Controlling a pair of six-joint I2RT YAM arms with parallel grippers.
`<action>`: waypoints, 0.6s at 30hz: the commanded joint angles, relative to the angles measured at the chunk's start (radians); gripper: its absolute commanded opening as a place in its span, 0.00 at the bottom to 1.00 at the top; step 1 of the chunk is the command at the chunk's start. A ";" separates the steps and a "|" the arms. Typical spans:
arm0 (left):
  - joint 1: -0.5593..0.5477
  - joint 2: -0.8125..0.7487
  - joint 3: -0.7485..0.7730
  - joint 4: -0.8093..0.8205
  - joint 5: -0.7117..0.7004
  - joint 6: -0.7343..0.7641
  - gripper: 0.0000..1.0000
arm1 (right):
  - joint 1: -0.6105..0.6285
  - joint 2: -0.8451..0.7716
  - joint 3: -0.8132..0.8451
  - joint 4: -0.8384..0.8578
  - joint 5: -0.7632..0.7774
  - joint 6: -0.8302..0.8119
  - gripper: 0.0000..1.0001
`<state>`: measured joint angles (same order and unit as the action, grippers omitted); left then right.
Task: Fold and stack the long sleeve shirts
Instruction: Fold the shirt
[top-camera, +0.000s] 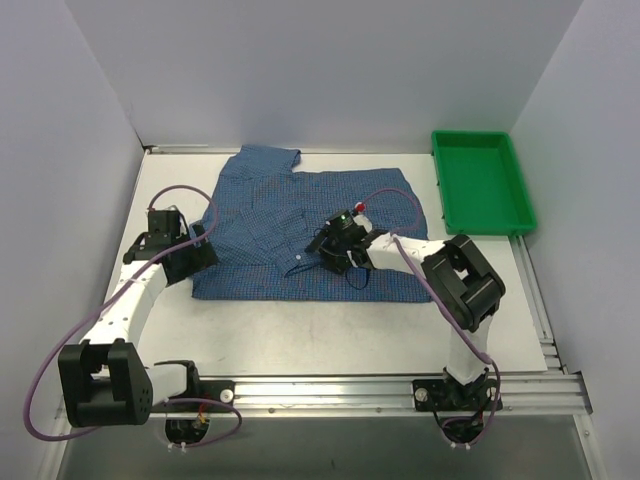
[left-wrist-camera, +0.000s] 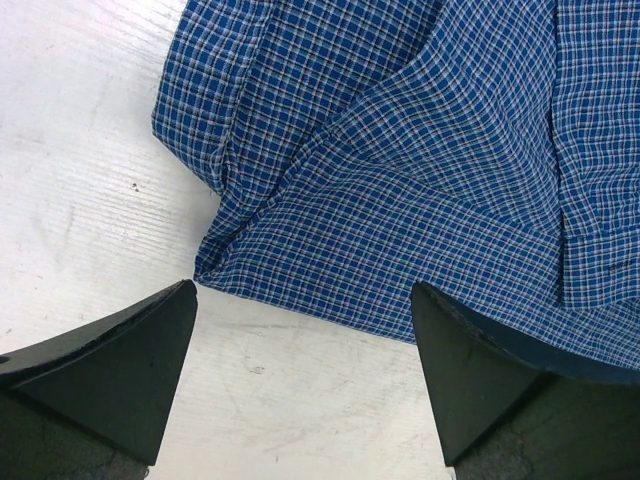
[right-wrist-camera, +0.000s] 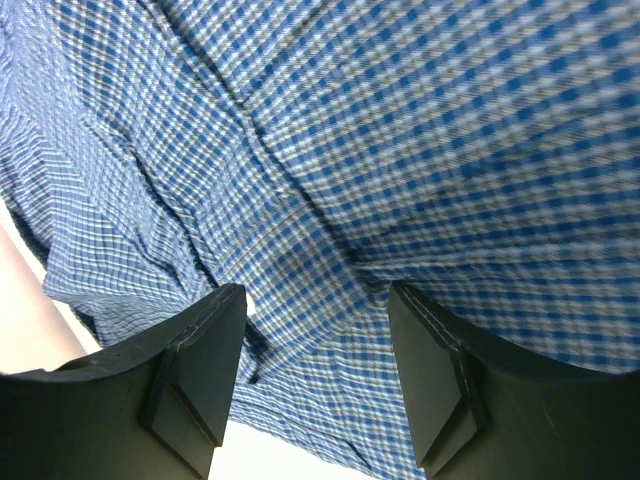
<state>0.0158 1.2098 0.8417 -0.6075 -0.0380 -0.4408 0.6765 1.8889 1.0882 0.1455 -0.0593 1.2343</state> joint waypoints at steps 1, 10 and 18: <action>0.007 0.005 -0.003 0.040 0.013 -0.006 0.97 | 0.014 0.026 0.030 0.032 -0.002 0.030 0.58; 0.007 0.007 -0.006 0.040 0.013 -0.004 0.97 | 0.015 0.056 0.072 0.042 0.009 0.025 0.42; 0.006 0.007 -0.006 0.041 0.012 -0.003 0.97 | 0.015 0.044 0.082 0.029 0.026 0.005 0.10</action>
<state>0.0158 1.2167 0.8417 -0.6075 -0.0360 -0.4408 0.6834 1.9301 1.1366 0.1772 -0.0673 1.2491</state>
